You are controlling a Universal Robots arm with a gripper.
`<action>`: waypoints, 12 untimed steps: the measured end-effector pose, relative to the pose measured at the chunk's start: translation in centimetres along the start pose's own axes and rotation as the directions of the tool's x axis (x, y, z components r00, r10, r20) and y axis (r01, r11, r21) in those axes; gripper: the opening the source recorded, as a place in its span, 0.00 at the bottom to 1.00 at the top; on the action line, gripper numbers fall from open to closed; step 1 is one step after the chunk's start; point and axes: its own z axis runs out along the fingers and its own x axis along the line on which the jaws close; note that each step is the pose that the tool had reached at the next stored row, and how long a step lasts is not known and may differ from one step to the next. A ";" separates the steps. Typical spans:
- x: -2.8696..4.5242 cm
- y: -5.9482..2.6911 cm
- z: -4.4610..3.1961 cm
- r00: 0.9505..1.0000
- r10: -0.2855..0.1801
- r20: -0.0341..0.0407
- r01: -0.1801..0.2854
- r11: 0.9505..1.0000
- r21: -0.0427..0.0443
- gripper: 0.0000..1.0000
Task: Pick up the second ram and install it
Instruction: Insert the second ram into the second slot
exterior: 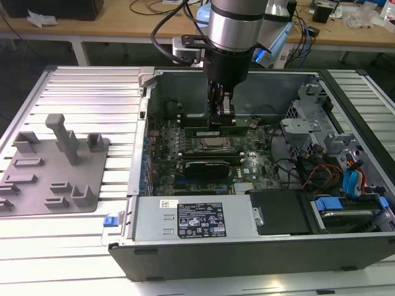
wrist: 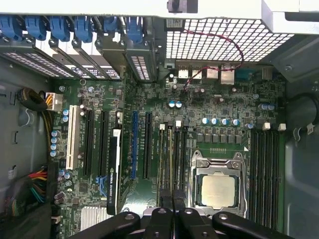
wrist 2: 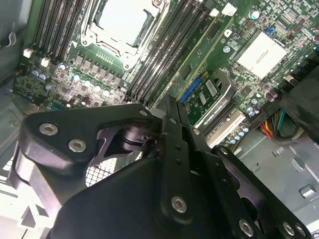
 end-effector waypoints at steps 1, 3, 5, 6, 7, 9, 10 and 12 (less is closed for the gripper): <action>0.00 0.00 0.00 1.000 0.000 0.000 0.000 1.000 0.000 0.09; 0.00 0.00 0.00 1.000 0.000 0.000 0.000 1.000 0.000 0.09; 0.00 0.00 0.02 1.000 0.000 0.000 0.000 1.000 0.000 0.09; -0.01 -0.01 0.10 1.000 0.000 0.000 0.000 1.000 0.000 0.09; -0.01 -0.01 0.21 1.000 0.000 -0.001 0.000 1.000 0.000 0.09; -0.04 -0.04 0.76 1.000 0.000 0.000 0.000 1.000 0.000 0.09; -0.05 -0.06 1.19 1.000 0.000 0.000 0.000 1.000 0.000 0.09; -0.07 -0.09 1.73 1.000 0.000 -0.001 0.000 1.000 0.000 0.09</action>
